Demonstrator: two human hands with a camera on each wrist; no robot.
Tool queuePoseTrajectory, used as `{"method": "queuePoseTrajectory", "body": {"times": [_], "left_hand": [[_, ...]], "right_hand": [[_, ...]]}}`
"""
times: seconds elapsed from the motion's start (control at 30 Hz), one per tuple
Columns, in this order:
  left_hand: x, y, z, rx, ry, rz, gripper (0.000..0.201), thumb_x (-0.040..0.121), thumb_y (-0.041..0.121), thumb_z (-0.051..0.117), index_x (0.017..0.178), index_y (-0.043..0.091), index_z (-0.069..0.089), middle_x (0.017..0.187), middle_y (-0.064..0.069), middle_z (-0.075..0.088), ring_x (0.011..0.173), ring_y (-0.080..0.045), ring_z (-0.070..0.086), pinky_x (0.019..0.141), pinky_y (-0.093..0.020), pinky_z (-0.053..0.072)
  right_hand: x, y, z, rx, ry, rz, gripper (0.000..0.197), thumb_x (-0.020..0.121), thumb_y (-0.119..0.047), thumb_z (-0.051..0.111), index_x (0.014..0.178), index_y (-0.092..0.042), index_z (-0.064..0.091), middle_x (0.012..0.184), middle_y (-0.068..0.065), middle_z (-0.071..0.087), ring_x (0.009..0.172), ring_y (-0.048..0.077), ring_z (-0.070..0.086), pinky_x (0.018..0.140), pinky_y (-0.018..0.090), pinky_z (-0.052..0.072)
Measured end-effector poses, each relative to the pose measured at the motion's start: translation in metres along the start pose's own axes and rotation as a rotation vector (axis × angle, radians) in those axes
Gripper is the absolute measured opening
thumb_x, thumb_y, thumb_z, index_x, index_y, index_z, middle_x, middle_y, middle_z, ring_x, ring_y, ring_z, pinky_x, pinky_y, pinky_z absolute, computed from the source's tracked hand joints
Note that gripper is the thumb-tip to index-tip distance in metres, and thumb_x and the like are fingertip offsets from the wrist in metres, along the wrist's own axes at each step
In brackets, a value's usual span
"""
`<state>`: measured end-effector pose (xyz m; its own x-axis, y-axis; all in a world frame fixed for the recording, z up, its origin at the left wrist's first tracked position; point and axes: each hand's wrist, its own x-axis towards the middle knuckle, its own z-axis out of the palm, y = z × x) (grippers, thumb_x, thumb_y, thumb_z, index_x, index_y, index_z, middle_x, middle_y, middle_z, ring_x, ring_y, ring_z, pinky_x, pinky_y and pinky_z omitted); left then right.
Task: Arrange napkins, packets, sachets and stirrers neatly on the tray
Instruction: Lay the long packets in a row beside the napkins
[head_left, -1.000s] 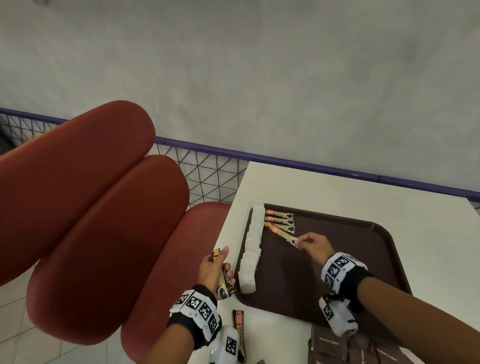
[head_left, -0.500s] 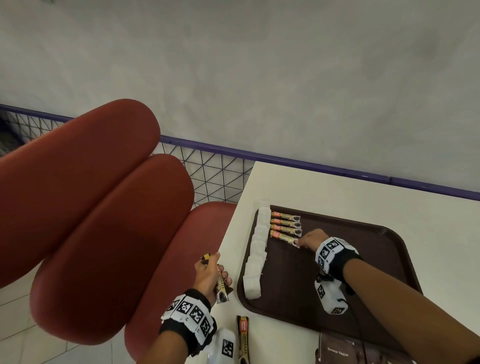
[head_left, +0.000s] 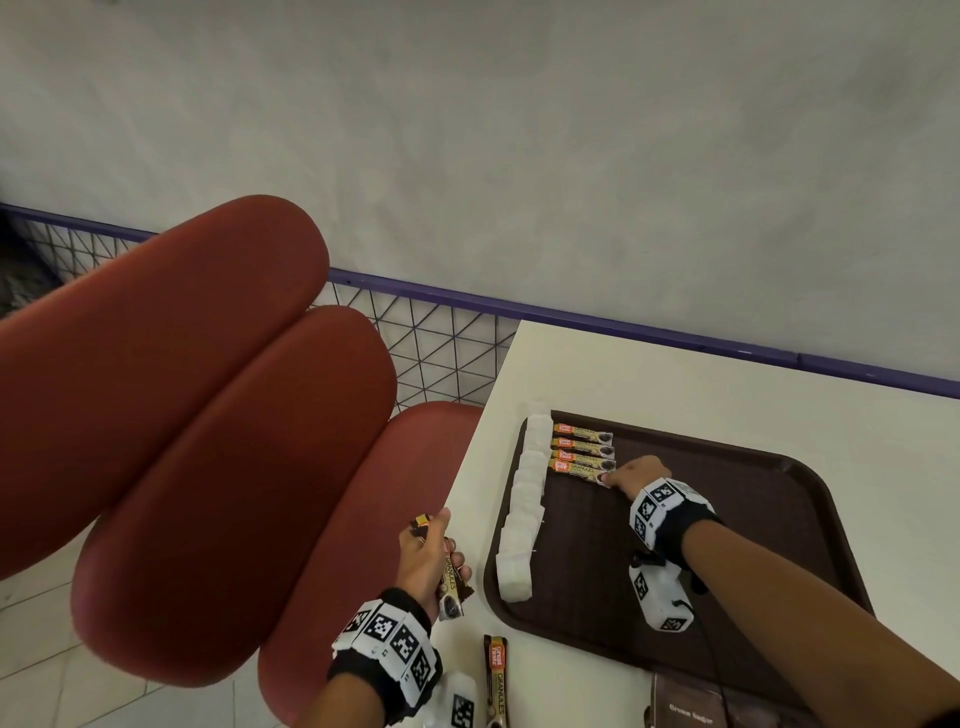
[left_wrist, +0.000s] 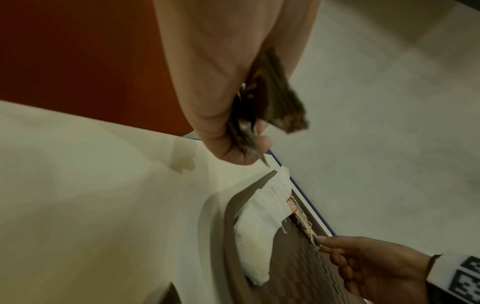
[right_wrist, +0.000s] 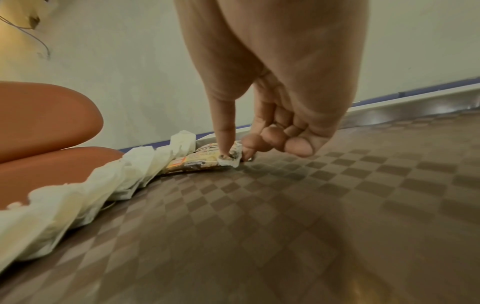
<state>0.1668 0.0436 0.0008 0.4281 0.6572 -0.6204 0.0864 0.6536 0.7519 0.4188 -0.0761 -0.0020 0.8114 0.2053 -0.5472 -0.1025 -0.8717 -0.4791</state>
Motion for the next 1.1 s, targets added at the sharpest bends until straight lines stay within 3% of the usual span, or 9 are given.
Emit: {"method": "queuePoseTrajectory", "body": {"times": [0.13,0.3,0.37,0.5,0.67,0.87,0.97,1.03,1.1], "left_hand": [[-0.001,0.0,0.001,0.019,-0.007,-0.002,0.031,0.093,0.032,0.055,0.111,0.017,0.035,0.063,-0.005,0.038,0.049,-0.017,0.04,0.041,-0.024,0.041],[-0.001,-0.002,0.003,0.017,-0.019,-0.001,0.032,0.092,0.035,0.056,0.109,0.017,0.035,0.062,-0.005,0.038,0.046,-0.016,0.04,0.042,-0.025,0.042],[-0.002,-0.003,0.004,0.018,-0.024,0.008,0.032,0.092,0.036,0.056,0.108,0.017,0.035,0.062,-0.004,0.038,0.044,-0.014,0.041,0.042,-0.025,0.042],[-0.001,-0.005,0.005,0.019,-0.023,0.016,0.033,0.092,0.036,0.056,0.109,0.016,0.036,0.061,-0.004,0.038,0.039,-0.012,0.041,0.042,-0.024,0.042],[0.001,-0.005,-0.001,0.014,-0.023,0.01,0.035,0.091,0.036,0.056,0.112,0.017,0.036,0.062,-0.004,0.038,0.046,-0.015,0.04,0.043,-0.026,0.042],[0.005,-0.003,-0.003,0.008,-0.011,0.03,0.033,0.092,0.035,0.056,0.111,0.017,0.036,0.062,-0.004,0.038,0.044,-0.014,0.041,0.042,-0.025,0.042],[0.004,-0.003,-0.001,0.005,-0.014,0.046,0.033,0.092,0.035,0.056,0.111,0.016,0.036,0.061,-0.004,0.038,0.044,-0.015,0.04,0.042,-0.026,0.041],[0.003,-0.003,0.002,0.01,-0.014,0.077,0.032,0.092,0.034,0.055,0.109,0.013,0.037,0.061,-0.004,0.037,0.042,-0.014,0.041,0.041,-0.025,0.041],[0.003,-0.002,0.006,0.022,-0.009,0.124,0.031,0.092,0.033,0.056,0.103,0.011,0.037,0.057,-0.003,0.037,0.037,-0.011,0.041,0.039,-0.023,0.041]], "right_hand": [[-0.005,0.001,0.002,0.043,0.032,-0.005,0.033,0.08,-0.016,0.071,0.106,0.004,0.067,0.111,0.018,0.066,0.103,0.03,0.061,0.073,0.025,0.044],[-0.012,0.011,0.008,0.075,0.123,-0.145,0.029,0.083,-0.011,0.064,0.111,-0.006,0.063,0.115,0.015,0.064,0.106,0.029,0.06,0.086,0.03,0.046],[-0.016,0.014,0.014,-0.007,0.142,-0.277,0.033,0.085,-0.009,0.059,0.118,-0.012,0.059,0.116,0.014,0.062,0.105,0.029,0.059,0.084,0.031,0.047],[-0.022,0.013,0.025,-0.381,0.09,-0.506,0.052,0.089,-0.016,0.05,0.139,-0.028,0.039,0.13,0.013,0.046,0.12,0.028,0.043,0.1,0.037,0.041],[-0.025,0.011,0.032,-0.544,0.048,-0.488,0.053,0.094,-0.028,0.046,0.143,-0.034,0.03,0.141,0.01,0.034,0.131,0.027,0.032,0.106,0.038,0.035],[-0.03,0.008,0.032,-0.46,0.095,-0.513,0.054,0.092,-0.023,0.047,0.144,-0.03,0.029,0.137,0.01,0.039,0.127,0.027,0.035,0.103,0.037,0.037],[-0.038,0.007,0.033,-0.325,0.153,-0.562,0.05,0.09,-0.019,0.049,0.139,-0.019,0.037,0.132,0.009,0.045,0.125,0.026,0.038,0.103,0.038,0.038],[-0.051,0.006,0.037,-0.204,0.155,-0.648,0.033,0.089,-0.017,0.052,0.121,-0.015,0.049,0.112,0.002,0.052,0.114,0.022,0.045,0.095,0.035,0.041],[-0.069,0.005,0.041,-0.102,0.082,-0.753,0.01,0.087,-0.016,0.056,0.097,-0.016,0.052,0.086,-0.009,0.048,0.09,0.015,0.049,0.08,0.029,0.041]]}}
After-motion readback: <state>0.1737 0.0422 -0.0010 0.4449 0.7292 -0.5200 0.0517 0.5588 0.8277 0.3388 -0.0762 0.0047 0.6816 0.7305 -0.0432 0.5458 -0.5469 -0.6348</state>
